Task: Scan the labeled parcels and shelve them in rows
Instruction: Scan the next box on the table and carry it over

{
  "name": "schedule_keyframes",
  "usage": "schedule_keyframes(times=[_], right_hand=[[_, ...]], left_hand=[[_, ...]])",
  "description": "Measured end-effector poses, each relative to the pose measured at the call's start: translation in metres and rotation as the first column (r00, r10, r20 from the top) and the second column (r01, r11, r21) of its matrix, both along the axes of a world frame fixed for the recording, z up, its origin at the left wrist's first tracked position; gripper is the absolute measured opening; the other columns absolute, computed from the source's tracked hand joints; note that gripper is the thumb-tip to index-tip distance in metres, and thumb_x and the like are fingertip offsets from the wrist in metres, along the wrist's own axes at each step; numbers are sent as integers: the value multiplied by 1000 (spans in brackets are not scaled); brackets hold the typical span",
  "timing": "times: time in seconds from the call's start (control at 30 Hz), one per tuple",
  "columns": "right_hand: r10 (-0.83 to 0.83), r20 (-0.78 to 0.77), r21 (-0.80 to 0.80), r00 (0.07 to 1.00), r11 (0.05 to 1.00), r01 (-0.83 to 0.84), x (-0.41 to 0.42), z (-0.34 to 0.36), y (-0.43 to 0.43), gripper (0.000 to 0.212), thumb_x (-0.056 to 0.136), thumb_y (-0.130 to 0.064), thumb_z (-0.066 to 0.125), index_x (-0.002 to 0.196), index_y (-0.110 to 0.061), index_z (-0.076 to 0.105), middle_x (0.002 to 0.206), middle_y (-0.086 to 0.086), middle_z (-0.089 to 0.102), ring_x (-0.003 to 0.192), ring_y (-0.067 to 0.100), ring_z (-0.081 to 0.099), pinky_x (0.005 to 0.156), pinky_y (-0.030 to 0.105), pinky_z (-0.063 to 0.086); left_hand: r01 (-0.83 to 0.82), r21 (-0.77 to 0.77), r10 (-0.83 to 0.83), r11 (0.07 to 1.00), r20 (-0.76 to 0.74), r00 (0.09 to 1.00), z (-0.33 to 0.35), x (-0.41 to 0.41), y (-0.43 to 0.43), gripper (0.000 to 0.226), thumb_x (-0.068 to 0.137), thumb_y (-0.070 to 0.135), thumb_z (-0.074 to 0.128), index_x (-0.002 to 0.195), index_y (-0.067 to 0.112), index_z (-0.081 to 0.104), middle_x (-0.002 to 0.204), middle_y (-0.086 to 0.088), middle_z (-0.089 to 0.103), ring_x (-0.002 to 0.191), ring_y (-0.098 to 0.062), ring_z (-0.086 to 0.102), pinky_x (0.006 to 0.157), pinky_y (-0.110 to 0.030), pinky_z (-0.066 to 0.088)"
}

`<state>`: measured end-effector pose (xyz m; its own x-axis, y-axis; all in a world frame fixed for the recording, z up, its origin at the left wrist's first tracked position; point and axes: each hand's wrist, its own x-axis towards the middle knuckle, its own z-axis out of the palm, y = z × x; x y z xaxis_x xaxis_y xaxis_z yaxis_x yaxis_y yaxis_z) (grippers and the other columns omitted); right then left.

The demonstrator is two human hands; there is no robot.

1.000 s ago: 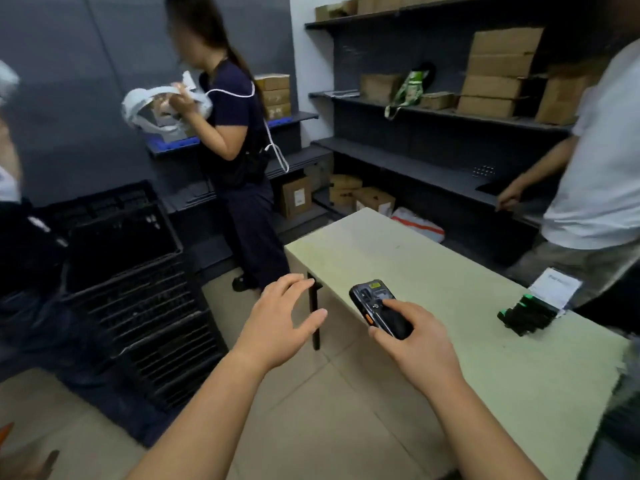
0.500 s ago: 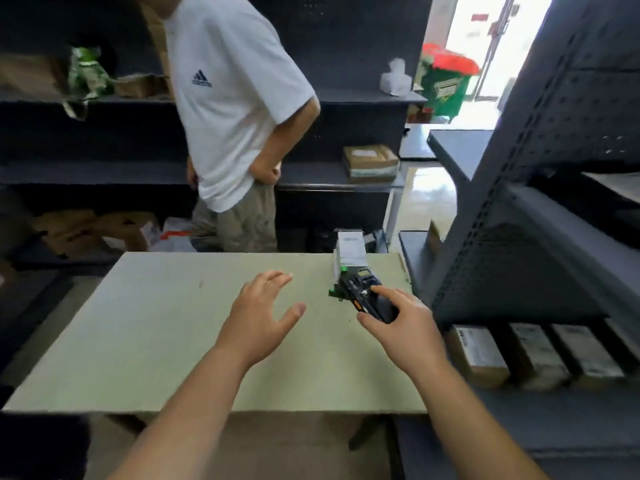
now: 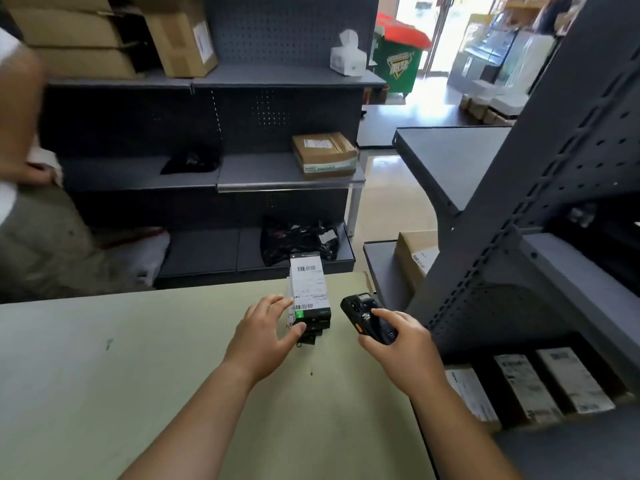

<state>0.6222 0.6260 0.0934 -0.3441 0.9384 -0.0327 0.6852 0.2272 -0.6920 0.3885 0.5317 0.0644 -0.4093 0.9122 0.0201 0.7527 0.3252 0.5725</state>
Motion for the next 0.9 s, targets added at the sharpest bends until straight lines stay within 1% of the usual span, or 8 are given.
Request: schedule_keyframes(times=[0.17, 0.33, 0.43, 0.5, 0.57, 0.67, 0.8, 0.9], right_hand=[[-32, 21, -40, 999, 999, 33, -10, -22, 24, 48, 74, -44, 78, 120, -36, 66, 105, -21, 59, 94, 1, 57, 80, 22, 51], [-63, 27, -66, 998, 996, 65, -17, -38, 39, 49, 72, -43, 79, 119, -37, 67, 109, -21, 60, 99, -2, 56, 80, 16, 44], [-65, 45, -78, 997, 995, 69, -17, -42, 43, 49, 72, -44, 79, 120, -38, 66, 112, -21, 60, 101, -2, 57, 82, 17, 46], [-74, 49, -69, 996, 995, 78, -16, -44, 45, 49, 71, -45, 79, 119, -38, 67, 112, -22, 60, 101, -2, 58, 84, 21, 49], [-81, 51, -66, 995, 994, 84, -15, -44, 47, 50, 70, -45, 78, 118, -38, 67, 112, -22, 61, 102, -2, 59, 86, 23, 51], [-49, 63, -62, 997, 997, 53, -16, -41, 47, 51, 70, -47, 78, 120, -38, 67, 116, -21, 61, 104, -2, 58, 87, 21, 51], [26, 53, -44, 998, 999, -24, -29, -16, 44, 52, 73, -49, 76, 123, -39, 64, 118, -18, 60, 105, 3, 57, 89, 30, 53], [101, 35, -5, 994, 995, -101, -46, 18, 37, 50, 75, -46, 76, 123, -39, 63, 113, -18, 59, 99, 6, 58, 86, 28, 53]], left_hand=[[-19, -90, 21, 996, 26, 999, -37, -7, 49, 58, 91, 55, 55, 142, 28, 47, 147, 5, 40, 131, -20, 38, 107, -36, 36], [-55, -201, 38, 978, -90, 995, -62, 0, 94, 68, 86, 68, 50, 144, 32, 41, 153, 1, 30, 131, -26, 35, 106, -39, 35], [-89, -271, 51, 958, -144, 988, -74, 8, 114, 74, 83, 75, 46, 145, 35, 36, 155, 0, 19, 128, -27, 34, 103, -40, 36], [-120, -274, 77, 954, -163, 984, -78, 14, 123, 74, 82, 72, 49, 144, 34, 35, 154, -1, 15, 123, -28, 36, 100, -40, 39], [-143, -267, 112, 953, -129, 985, -78, 17, 129, 74, 81, 64, 56, 145, 30, 37, 153, -1, 15, 121, -29, 36, 98, -38, 42], [-157, -217, 135, 963, -114, 984, -74, 14, 123, 73, 79, 54, 61, 144, 27, 42, 154, -2, 21, 118, -30, 38, 97, -37, 42], [-157, -73, 145, 985, -146, 979, -52, -2, 92, 69, 78, 46, 67, 141, 23, 50, 152, -4, 32, 118, -29, 41, 98, -38, 42], [-196, 55, 203, 979, -194, 960, -18, -18, 67, 66, 77, 41, 70, 138, 22, 54, 150, -4, 35, 121, -29, 39, 98, -41, 43]])
